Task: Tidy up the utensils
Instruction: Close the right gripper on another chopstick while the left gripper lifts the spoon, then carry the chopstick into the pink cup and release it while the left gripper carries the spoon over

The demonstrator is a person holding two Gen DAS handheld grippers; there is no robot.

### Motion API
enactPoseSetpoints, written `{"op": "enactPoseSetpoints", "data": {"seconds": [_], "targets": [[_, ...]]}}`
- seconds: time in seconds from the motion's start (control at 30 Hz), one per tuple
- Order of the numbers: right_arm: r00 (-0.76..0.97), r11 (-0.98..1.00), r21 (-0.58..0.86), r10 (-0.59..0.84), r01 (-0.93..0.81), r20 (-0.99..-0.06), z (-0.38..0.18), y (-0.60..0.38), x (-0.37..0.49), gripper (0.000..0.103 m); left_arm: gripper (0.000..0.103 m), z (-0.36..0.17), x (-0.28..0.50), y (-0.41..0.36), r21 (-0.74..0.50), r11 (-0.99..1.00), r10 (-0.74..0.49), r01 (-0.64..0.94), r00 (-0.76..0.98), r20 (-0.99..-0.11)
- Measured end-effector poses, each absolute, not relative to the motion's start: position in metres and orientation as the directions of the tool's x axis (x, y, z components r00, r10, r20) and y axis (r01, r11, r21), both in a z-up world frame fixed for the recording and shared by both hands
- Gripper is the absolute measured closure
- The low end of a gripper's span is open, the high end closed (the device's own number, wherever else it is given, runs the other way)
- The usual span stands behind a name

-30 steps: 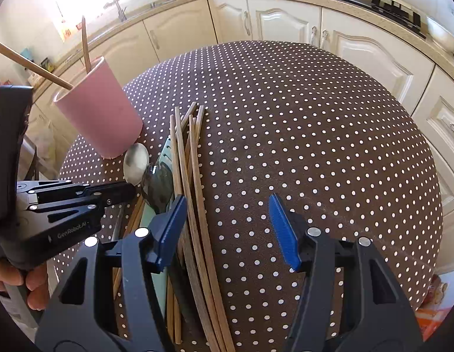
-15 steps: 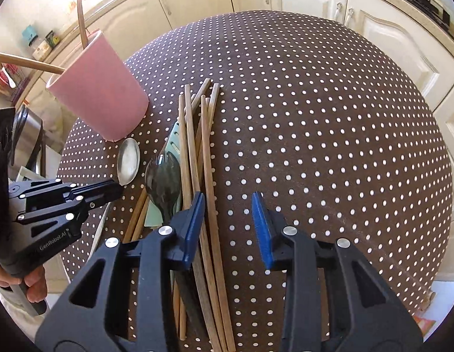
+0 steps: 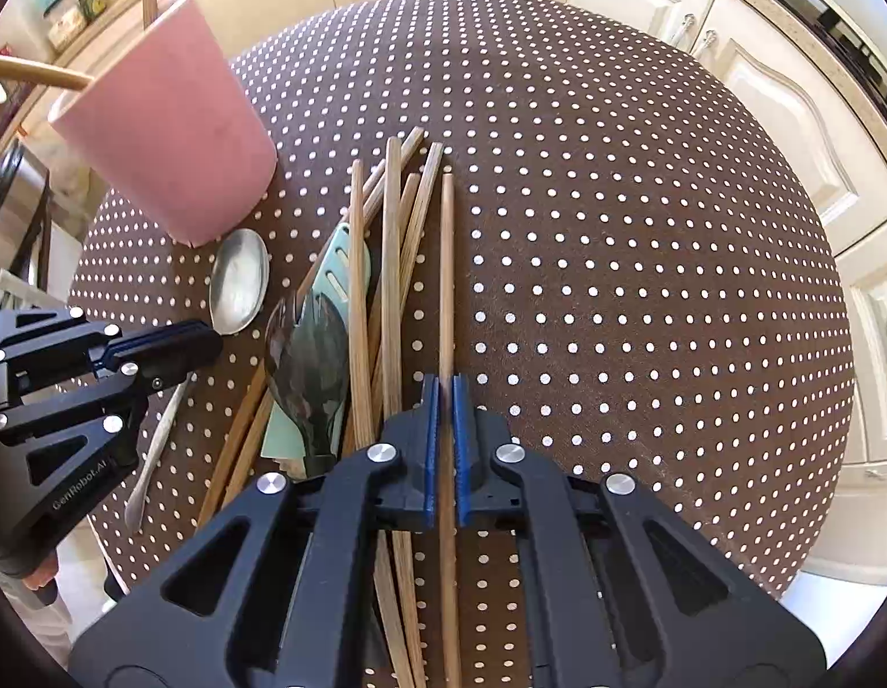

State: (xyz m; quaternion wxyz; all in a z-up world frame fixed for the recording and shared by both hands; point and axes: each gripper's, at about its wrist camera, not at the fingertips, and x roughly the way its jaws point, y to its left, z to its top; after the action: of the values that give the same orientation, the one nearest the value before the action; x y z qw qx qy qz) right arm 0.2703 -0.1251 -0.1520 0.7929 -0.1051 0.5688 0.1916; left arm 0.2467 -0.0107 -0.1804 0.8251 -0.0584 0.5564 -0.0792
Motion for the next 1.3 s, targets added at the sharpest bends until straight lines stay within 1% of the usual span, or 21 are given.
{"op": "enactPoseSetpoints", "data": {"seconds": [0.13,0.27,0.43,0.57,0.63,0.8,1.07,1.3], "targets": [[0.354,0.918,0.086,0.234,-0.387,-0.906,-0.144,-0.147,0.259,0.098,0.1,-0.173,0.235,0.0,-0.236,0.97,-0.241,0.064,0.421,-0.875],[0.442,0.921,0.112,0.282,-0.372,-0.851,-0.123,-0.161,0.241,0.098,0.1,-0.155,0.21,-0.001,-0.238,0.964,-0.264,0.117,0.513,-0.817],[0.553,0.911,0.161,0.363,-0.379,-0.75,-0.091,-0.169,0.211,0.098,0.1,-0.129,0.17,0.003,-0.227,0.96,-0.279,0.167,0.658,-0.699],[0.622,0.898,0.201,0.42,-0.393,-0.661,-0.07,-0.175,0.187,0.098,0.1,-0.113,0.14,0.013,-0.207,0.967,-0.245,0.147,0.753,-0.611],[0.646,0.892,0.217,0.439,-0.396,-0.625,-0.06,-0.174,0.177,0.098,0.1,-0.106,0.128,0.024,-0.229,0.962,-0.258,0.151,0.78,-0.57],[0.695,0.88,0.235,0.471,-0.413,-0.543,-0.042,-0.165,0.172,0.098,0.1,-0.087,0.108,0.048,-0.266,0.953,-0.266,0.145,0.824,-0.501],[0.768,0.87,0.248,0.494,-0.427,-0.408,-0.02,-0.14,0.181,0.098,0.1,-0.046,0.112,0.074,-0.294,0.949,-0.228,0.116,0.896,-0.382],[0.818,0.851,0.278,0.513,-0.446,-0.26,-0.004,-0.125,0.217,0.098,0.1,-0.017,0.156,0.093,-0.301,0.95,-0.176,0.086,0.941,-0.288]]}}
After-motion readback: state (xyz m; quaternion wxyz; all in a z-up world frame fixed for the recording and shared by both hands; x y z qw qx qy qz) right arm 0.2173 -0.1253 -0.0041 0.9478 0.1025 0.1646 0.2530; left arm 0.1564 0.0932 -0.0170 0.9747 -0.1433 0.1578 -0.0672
